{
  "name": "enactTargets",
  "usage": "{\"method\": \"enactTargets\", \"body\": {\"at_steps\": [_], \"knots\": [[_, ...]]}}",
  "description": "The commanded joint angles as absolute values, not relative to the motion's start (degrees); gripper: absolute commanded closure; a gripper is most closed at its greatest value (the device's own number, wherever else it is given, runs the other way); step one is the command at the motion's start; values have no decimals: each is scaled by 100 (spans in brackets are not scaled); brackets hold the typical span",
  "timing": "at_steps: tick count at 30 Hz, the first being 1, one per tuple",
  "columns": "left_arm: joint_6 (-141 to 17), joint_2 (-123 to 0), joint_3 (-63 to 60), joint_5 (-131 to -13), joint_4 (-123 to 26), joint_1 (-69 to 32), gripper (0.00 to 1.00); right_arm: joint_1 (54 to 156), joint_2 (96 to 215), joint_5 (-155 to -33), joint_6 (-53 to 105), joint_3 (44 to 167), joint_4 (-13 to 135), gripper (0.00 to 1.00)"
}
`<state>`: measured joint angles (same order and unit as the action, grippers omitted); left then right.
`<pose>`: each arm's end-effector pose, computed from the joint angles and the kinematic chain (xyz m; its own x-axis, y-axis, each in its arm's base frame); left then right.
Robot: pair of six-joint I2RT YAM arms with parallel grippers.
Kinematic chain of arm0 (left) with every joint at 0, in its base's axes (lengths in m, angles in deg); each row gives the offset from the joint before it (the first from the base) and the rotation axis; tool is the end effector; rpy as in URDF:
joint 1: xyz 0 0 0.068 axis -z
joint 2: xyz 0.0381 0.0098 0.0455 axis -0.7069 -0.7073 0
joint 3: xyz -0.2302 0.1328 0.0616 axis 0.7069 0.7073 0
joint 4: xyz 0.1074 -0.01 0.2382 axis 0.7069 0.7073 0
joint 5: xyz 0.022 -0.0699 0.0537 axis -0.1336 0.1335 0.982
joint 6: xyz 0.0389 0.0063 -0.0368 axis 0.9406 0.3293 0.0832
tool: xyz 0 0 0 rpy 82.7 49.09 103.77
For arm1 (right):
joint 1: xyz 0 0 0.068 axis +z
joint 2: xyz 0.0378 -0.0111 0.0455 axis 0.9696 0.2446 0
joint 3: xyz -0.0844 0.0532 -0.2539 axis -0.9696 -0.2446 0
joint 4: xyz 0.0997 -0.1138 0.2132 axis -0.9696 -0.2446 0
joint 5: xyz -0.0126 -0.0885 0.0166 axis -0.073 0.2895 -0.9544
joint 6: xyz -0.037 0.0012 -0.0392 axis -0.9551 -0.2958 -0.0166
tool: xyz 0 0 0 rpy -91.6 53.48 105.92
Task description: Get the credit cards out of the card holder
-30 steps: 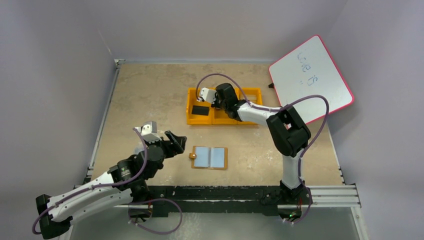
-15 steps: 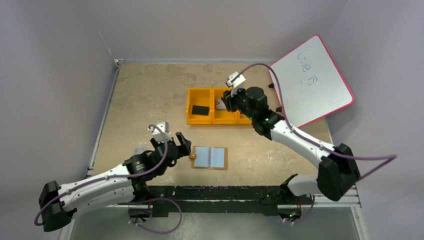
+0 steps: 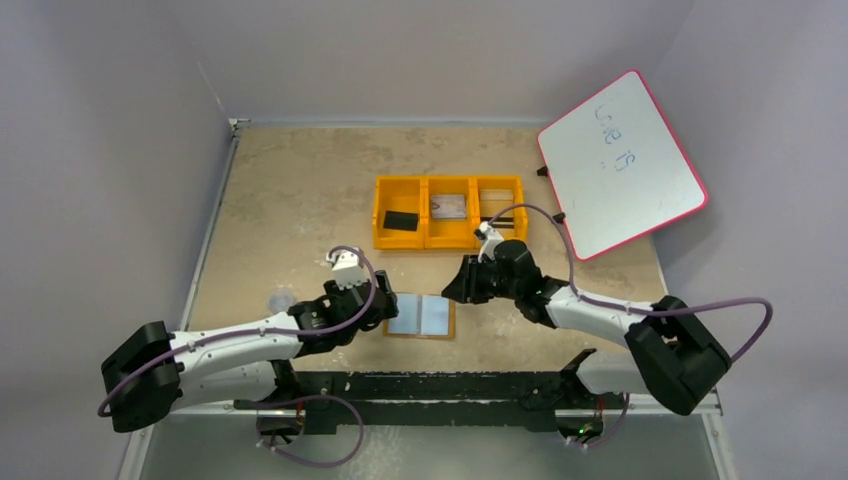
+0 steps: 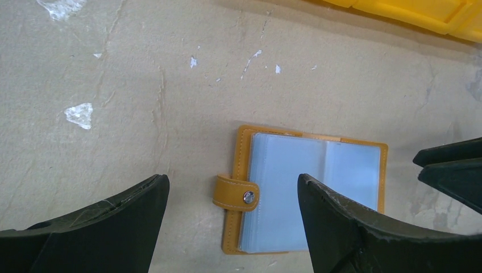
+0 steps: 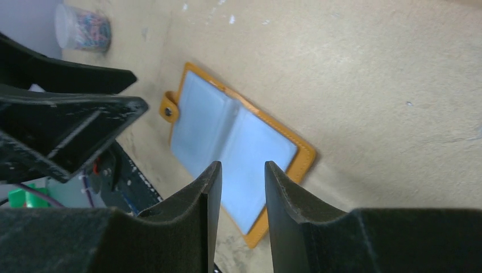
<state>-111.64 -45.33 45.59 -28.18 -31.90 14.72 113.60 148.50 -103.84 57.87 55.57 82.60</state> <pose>0.1132 -0.1526 0.1759 -0.6235 -0.3433 -0.7025 -0.0856 0.9230 -0.3751 0.1918 0.1618 0.1721 -0.7811 0.1513 -0.6058 -0.3871 0.6439 0.6600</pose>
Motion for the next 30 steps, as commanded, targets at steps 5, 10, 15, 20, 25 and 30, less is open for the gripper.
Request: {"method": "enactTargets", "body": {"at_steps": [5,10,15,20,25,30], "knots": [[-11539,-4738,4366,-2837,-3355,1478,18,11428,14407,-10489,6135,5601,8221,63],[-11569,-4795,4408,-2917,-3544,1470,19,11450,14531,-10571,6149,5609,8327,63],[-11557,-4833,4617,-3076,-3906,1475,20,11705,14509,-10508,6261,5698,8037,63],[-11468,-4877,4635,-3216,-3996,1471,22,11914,14420,-10215,6466,5553,7936,63],[-11434,-5013,4582,-3283,-3854,1474,25,11978,14799,-10041,6558,5637,7778,63],[-11510,-5111,4614,-3247,-3752,1474,26,11987,15103,-9847,6537,5678,7572,63]]}}
